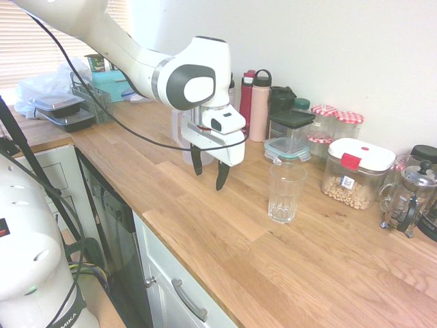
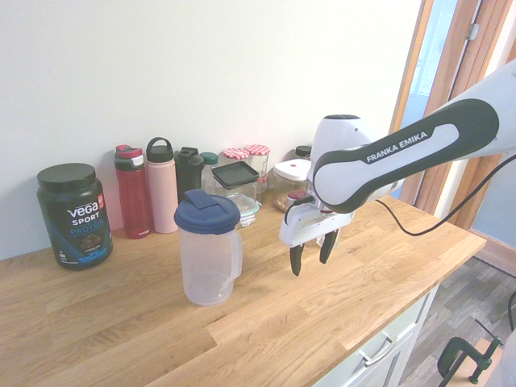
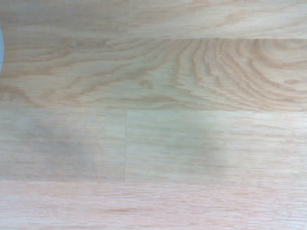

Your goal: Pour me some water

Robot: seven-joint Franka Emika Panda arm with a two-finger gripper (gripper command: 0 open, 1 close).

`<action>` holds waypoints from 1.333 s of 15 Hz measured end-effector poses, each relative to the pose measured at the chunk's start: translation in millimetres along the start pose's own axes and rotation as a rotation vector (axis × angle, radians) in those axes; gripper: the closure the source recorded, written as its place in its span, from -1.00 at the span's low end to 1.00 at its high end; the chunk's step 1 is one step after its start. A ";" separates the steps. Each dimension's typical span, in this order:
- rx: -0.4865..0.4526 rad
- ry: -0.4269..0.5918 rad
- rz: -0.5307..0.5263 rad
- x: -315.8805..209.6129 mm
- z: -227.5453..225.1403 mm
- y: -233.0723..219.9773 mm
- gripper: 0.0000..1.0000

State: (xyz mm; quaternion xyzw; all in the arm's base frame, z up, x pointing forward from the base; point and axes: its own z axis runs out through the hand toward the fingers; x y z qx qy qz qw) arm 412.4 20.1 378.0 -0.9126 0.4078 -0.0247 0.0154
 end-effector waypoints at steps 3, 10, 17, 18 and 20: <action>0.004 0.004 -0.006 -0.2 -3.8 -2.1 -1.00; 0.078 0.107 -0.054 -91.7 -93.4 -21.3 -1.00; 0.145 0.221 -0.127 -168.1 -114.3 -87.1 -1.00; 0.154 0.225 -0.124 -161.4 -110.3 -98.9 -1.00; 0.156 0.215 -0.118 -145.1 -95.2 -121.8 1.00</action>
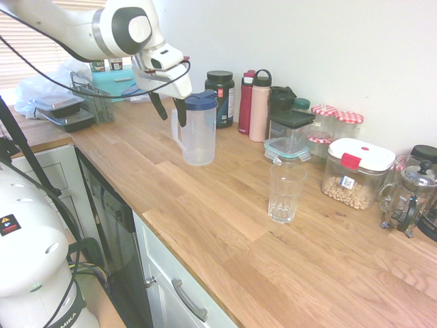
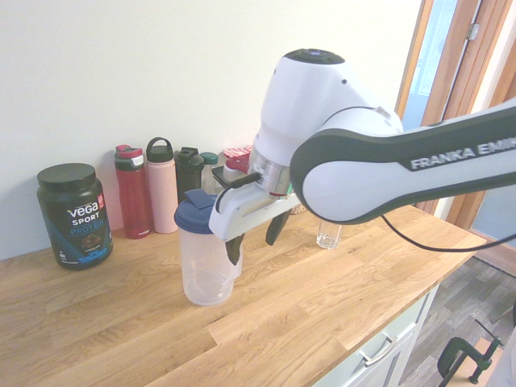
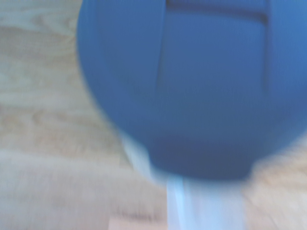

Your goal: Pour me some water

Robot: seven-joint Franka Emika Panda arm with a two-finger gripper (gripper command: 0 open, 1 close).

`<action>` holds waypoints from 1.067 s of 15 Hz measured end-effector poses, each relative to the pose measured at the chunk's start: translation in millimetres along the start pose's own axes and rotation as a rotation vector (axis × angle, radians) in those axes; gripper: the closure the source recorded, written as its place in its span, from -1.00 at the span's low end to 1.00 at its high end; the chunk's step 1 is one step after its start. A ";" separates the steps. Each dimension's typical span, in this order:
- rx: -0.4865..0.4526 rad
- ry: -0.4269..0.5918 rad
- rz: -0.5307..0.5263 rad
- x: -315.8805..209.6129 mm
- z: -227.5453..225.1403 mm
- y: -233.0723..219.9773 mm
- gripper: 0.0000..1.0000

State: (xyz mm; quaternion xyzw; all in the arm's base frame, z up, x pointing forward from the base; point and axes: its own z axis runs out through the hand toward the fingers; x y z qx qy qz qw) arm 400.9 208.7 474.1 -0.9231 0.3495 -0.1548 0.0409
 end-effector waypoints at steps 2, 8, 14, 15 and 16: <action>-0.006 -0.007 0.007 6.4 23.8 -14.0 1.00; -0.013 -0.007 0.016 1.9 46.4 -27.4 1.00; -0.006 -0.006 0.023 4.2 43.1 -27.2 1.00; -0.006 -0.006 0.024 4.3 43.1 -27.2 1.00; -0.006 -0.006 0.024 4.0 43.1 -27.3 1.00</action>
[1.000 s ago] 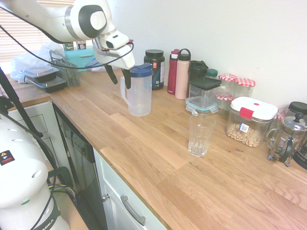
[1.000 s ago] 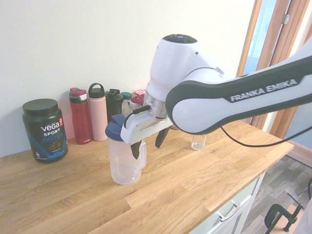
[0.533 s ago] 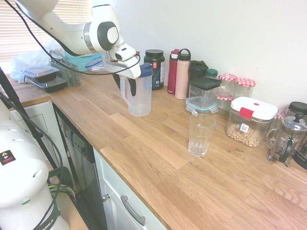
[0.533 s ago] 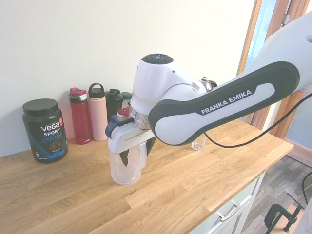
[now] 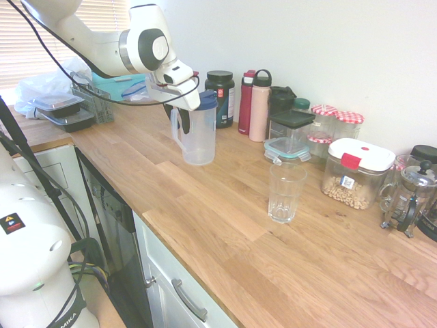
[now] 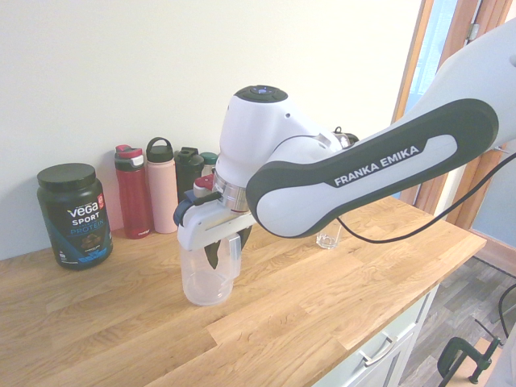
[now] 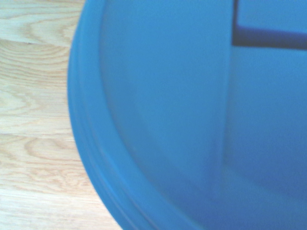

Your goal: Pour me some water

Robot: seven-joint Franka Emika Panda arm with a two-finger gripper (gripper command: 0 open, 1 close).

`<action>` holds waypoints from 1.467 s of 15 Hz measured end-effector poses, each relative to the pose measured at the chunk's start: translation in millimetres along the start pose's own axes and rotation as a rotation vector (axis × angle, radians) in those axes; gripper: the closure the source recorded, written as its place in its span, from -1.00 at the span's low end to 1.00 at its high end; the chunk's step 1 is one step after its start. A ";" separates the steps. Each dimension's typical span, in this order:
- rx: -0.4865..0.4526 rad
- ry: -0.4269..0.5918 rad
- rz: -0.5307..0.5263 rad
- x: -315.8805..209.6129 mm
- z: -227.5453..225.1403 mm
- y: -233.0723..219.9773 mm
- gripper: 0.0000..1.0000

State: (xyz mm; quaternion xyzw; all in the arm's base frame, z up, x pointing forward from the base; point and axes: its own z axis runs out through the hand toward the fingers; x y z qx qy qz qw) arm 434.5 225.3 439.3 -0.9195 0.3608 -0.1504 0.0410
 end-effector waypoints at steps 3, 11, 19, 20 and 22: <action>0.001 0.002 0.001 -0.9 -0.8 -0.3 1.00; 0.007 0.021 0.001 -1.6 -7.6 5.6 1.00; 0.065 0.052 -0.009 -39.4 -83.8 85.3 1.00; 0.058 0.050 -0.008 -41.1 -92.7 101.7 1.00; 0.048 0.043 0.016 -33.7 -111.5 136.6 1.00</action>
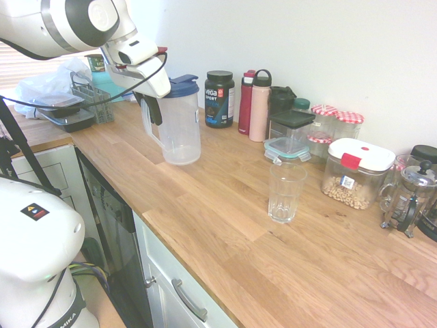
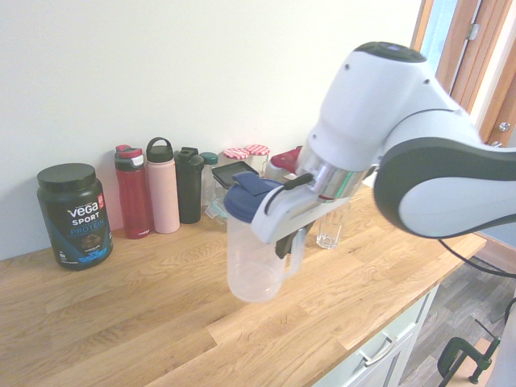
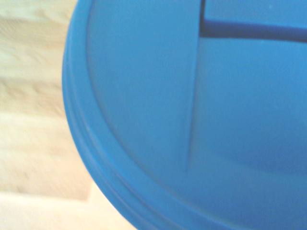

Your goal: Pour me some water

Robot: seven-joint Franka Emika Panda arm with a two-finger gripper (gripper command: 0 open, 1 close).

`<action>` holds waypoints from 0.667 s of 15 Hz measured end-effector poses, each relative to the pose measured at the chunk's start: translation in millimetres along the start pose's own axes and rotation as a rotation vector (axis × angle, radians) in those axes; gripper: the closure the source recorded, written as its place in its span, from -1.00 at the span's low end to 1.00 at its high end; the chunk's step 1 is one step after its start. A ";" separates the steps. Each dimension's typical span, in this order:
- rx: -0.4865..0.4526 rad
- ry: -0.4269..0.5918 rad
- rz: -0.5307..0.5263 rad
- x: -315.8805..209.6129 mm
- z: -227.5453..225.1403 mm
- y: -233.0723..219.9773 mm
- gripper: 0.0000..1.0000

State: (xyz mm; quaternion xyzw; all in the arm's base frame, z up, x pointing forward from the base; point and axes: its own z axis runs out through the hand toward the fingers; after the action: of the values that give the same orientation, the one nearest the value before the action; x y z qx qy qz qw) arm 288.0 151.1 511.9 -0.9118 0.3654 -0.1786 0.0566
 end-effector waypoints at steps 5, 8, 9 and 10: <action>0.009 -0.054 -0.091 42.2 -41.8 94.5 1.00; 0.007 -0.101 -0.206 74.6 -60.6 174.9 1.00; 0.014 -0.109 -0.233 84.7 -62.2 199.7 1.00; 0.027 -0.120 -0.251 95.1 -59.8 221.2 1.00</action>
State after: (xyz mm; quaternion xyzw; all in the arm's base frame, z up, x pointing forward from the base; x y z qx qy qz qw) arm 186.8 -73.3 542.8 -0.9585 0.2420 -0.1344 0.0680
